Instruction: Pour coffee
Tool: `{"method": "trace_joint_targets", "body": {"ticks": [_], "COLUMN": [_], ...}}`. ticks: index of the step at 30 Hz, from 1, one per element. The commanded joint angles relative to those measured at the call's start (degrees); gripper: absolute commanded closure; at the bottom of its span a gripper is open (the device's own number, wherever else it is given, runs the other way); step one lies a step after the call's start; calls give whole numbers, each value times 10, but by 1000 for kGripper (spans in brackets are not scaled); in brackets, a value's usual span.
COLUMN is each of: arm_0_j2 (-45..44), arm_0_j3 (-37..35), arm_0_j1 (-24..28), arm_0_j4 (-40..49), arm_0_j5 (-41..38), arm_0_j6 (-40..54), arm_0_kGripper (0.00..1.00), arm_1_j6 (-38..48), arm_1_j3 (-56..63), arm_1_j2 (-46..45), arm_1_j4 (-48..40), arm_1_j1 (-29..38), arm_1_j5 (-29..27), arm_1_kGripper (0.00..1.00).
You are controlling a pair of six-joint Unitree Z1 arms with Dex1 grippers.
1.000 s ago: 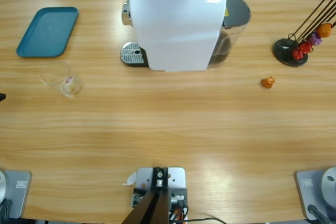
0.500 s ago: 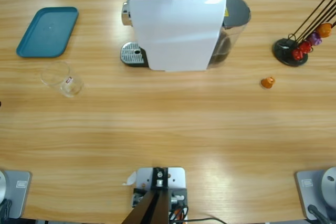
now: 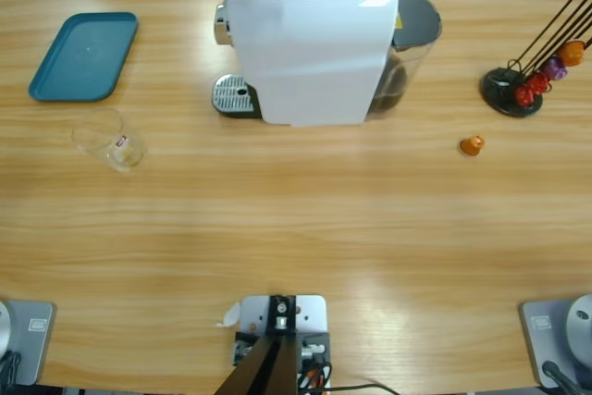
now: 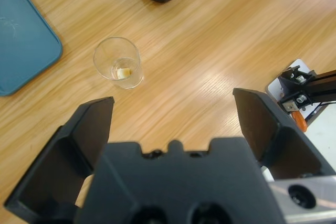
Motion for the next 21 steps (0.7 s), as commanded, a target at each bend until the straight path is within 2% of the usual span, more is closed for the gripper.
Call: {"method": "trace_joint_targets", "body": {"ticks": [1, 17, 19, 21], "arm_0_j2": [-14, -19, -20, -19], "arm_0_j3": [9, 3, -1, -4], "arm_0_j1": [-1, -1, -1, -1], "arm_0_j4": [8, 12, 12, 10], "arm_0_j5": [-9, -9, -9, -9], "arm_0_j6": [6, 6, 6, 6], "arm_0_kGripper": [13, 13, 13, 13], "arm_1_j6": [1, 3, -7, -28], "arm_1_j3": [44, 43, 43, 43], "arm_1_j2": [126, 167, 154, 128], "arm_1_j4": [65, 128, 131, 138], "arm_1_j1": [23, 23, 23, 23], "arm_1_j5": [19, 32, 14, -29], "arm_1_kGripper": [1000, 1000, 1000, 1000]}}
